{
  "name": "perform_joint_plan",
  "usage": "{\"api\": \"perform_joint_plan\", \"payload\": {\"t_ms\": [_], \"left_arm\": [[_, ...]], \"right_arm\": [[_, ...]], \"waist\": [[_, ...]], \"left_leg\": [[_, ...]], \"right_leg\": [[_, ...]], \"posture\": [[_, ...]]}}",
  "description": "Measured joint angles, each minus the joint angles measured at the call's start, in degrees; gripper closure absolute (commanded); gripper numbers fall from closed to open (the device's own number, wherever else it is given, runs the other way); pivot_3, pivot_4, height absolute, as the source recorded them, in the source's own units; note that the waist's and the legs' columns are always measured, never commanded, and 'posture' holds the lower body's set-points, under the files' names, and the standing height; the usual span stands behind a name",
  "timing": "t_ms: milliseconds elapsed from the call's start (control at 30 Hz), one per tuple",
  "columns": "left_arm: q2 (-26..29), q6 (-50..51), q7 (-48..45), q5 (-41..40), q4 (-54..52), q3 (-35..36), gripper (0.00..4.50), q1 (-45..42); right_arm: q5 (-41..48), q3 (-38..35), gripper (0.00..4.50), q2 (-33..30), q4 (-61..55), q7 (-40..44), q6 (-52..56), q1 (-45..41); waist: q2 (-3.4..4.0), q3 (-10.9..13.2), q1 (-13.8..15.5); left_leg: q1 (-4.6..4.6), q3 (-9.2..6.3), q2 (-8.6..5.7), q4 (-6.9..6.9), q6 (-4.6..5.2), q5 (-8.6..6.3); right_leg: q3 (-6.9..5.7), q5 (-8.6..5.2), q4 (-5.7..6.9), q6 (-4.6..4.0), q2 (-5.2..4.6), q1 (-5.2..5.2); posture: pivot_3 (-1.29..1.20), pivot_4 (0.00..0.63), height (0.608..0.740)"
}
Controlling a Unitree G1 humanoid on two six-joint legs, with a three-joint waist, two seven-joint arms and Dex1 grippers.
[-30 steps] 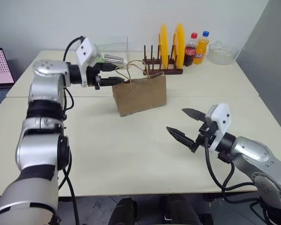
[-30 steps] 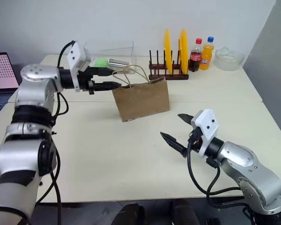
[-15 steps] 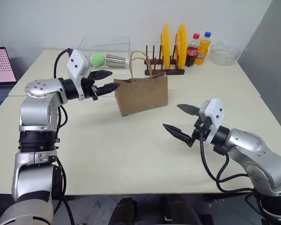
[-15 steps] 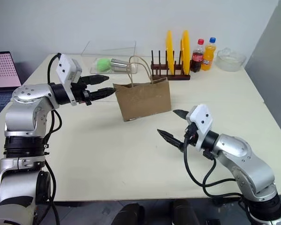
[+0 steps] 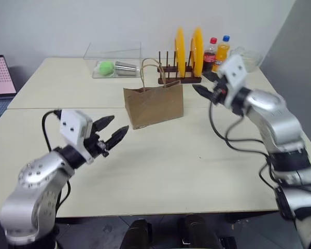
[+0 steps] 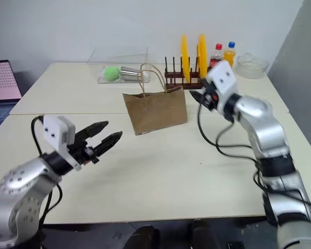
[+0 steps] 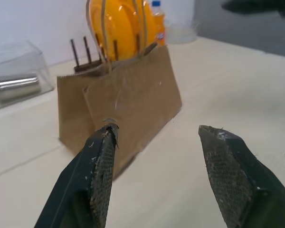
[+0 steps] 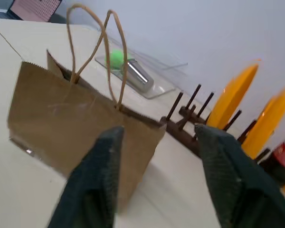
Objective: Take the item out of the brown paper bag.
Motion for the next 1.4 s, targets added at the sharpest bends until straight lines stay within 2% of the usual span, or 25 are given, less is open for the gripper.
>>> {"api": "perform_joint_plan", "payload": {"t_ms": [100,133,300,433,600,767,1133,1400], "left_arm": [[-1.1,-0.6,2.5,0.0,-2.6,-2.5,1.63,2.3],[-1.1,-0.8,3.1,0.1,-2.7,-2.8,1.63,2.5],[-1.1,-2.3,6.0,0.1,-3.5,-3.6,1.63,3.2],[-0.7,-3.0,7.3,0.0,-3.7,-3.6,1.63,3.5],[0.4,-4.8,7.6,0.8,-3.6,-4.1,1.63,3.9],[0.6,-6.9,7.8,2.3,-3.4,-5.8,1.63,3.9],[4.4,-9.3,4.4,2.5,-1.0,-7.4,1.63,5.2],[6.6,-12.4,0.7,2.9,1.1,-9.5,1.63,5.2]], "right_arm": [[-6.2,3.1,4.24,3.6,18.2,1.1,-10.4,-10.7],[-7.6,3.6,4.47,4.9,23.4,1.3,-13.4,-13.3],[-16.4,6.9,4.47,11.6,51.7,-0.6,-25.7,-25.3],[-24.9,11.2,4.47,15.9,61.9,-6.9,-29.0,-30.4],[-34.1,15.9,4.47,18.2,66.6,-12.7,-29.9,-31.1],[-37.0,16.1,4.47,18.6,67.0,-10.5,-30.6,-31.0],[-33.9,11.7,4.47,15.0,64.2,14.2,-39.6,-28.9],[-31.9,11.1,4.47,13.0,61.2,22.6,-41.8,-26.8]], "waist": [[0.0,0.0,0.0],[0.0,0.0,0.1],[0.01,0.0,0.1],[0.01,0.0,0.0],[0.03,0.0,0.1],[0.03,0.0,0.0],[0.04,0.0,-0.1],[0.04,0.0,-0.1]], "left_leg": [[0.03,-0.01,0.02,-0.03,0.0,0.0],[0.02,-0.02,0.02,-0.04,0.0,0.0],[-0.06,0.17,0.01,-0.05,-0.01,0.0],[-0.03,0.14,0.02,-0.19,-0.02,0.0],[-0.04,0.13,0.0,-0.24,-0.03,0.01],[0.02,0.12,0.01,-0.36,-0.03,0.01],[0.2,0.14,0.02,-0.64,-0.03,0.01],[0.22,0.15,0.04,-0.65,-0.03,0.01]], "right_leg": [[-0.02,-0.01,0.01,-0.04,0.03,0.01],[-0.03,0.0,0.0,-0.05,0.03,0.01],[0.07,0.01,-0.05,-0.06,-0.04,-0.05],[0.05,-0.01,-0.04,-0.09,-0.04,-0.08],[0.04,-0.01,-0.08,-0.11,-0.05,-0.09],[0.03,-0.02,-0.08,-0.12,-0.04,-0.1],[0.04,-0.03,-0.1,-0.12,-0.03,-0.07],[0.06,-0.04,-0.1,-0.14,-0.03,-0.06]], "posture": [[0.0,0.15,0.74],[0.0,0.15,0.74],[0.0,0.15,0.74],[0.0,0.15,0.74],[0.0,0.15,0.74],[0.0,0.15,0.74],[0.0,0.15,0.74],[0.0,0.15,0.74]]}}
